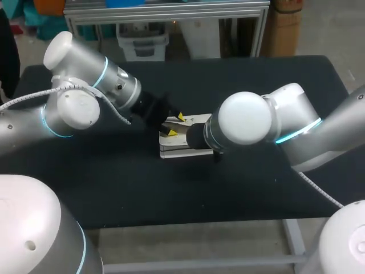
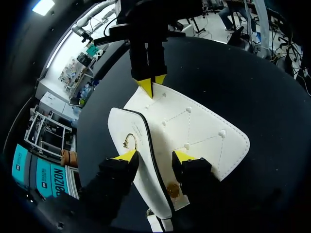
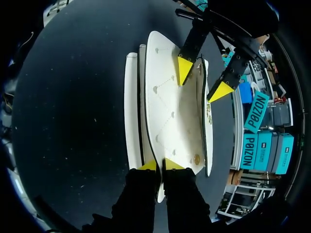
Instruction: Pick up the bag, open it, inspect its contents, close it, and place it on the opposite side
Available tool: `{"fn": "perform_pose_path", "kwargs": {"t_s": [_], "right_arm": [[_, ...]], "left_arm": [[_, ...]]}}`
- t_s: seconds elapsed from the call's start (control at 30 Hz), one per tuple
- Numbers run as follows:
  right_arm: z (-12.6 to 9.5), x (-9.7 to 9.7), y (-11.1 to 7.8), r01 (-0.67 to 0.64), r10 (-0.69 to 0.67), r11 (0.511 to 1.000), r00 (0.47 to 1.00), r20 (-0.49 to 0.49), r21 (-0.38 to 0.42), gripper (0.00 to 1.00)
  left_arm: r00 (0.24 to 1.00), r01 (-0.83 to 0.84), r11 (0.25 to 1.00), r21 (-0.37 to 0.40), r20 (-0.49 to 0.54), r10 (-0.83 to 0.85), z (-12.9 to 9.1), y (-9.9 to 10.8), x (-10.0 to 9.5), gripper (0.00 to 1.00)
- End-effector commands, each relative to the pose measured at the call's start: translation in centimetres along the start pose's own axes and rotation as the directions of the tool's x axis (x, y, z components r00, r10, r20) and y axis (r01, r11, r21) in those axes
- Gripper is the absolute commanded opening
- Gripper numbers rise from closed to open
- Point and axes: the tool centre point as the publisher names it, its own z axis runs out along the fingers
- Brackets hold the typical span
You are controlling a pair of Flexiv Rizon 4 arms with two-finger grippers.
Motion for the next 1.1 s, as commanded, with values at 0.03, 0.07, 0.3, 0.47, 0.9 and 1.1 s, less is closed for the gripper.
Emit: {"fn": "perform_pose_path", "kwargs": {"t_s": [0.03,0.07,0.3,0.47,0.9,1.1], "right_arm": [[0.1,0.0,0.0,0.0,0.0,1.0,1.0,0.0,0.005,0.0],[0.1,-0.1,0.0,0.0,0.0,1.0,1.0,0.0,0.005,0.0],[0.0,-0.1,0.0,0.001,-0.001,1.0,1.0,0.002,0.004,0.0],[0.0,-0.1,0.0,0.003,-0.003,1.0,1.0,-0.001,0.003,0.0],[0.0,0.0,0.0,-0.001,0.001,1.0,1.0,-0.004,0.003,0.0],[0.2,-0.1,-0.1,-0.009,0.009,1.0,1.0,-0.007,0.004,0.0]], "left_arm": [[0.999,-0.009,1.0,0.019,0.035,0.008,-1.0,0.0,0.9,1.0],[0.999,-0.01,1.0,0.02,0.036,0.009,-1.2,0.0,0.9,1.0],[0.989,0.026,0.999,0.043,0.143,-0.032,-1.8,-0.1,-0.2,0.91],[0.977,0.023,0.998,0.057,0.211,-0.035,-1.0,-0.7,-1.1,0.46],[0.975,-0.014,0.998,0.064,0.22,0.0,0.0,-1.1,-1.1,0.0],[0.991,-0.046,0.993,0.107,0.126,0.032,-0.3,-1.4,0.8,0.0]]}}
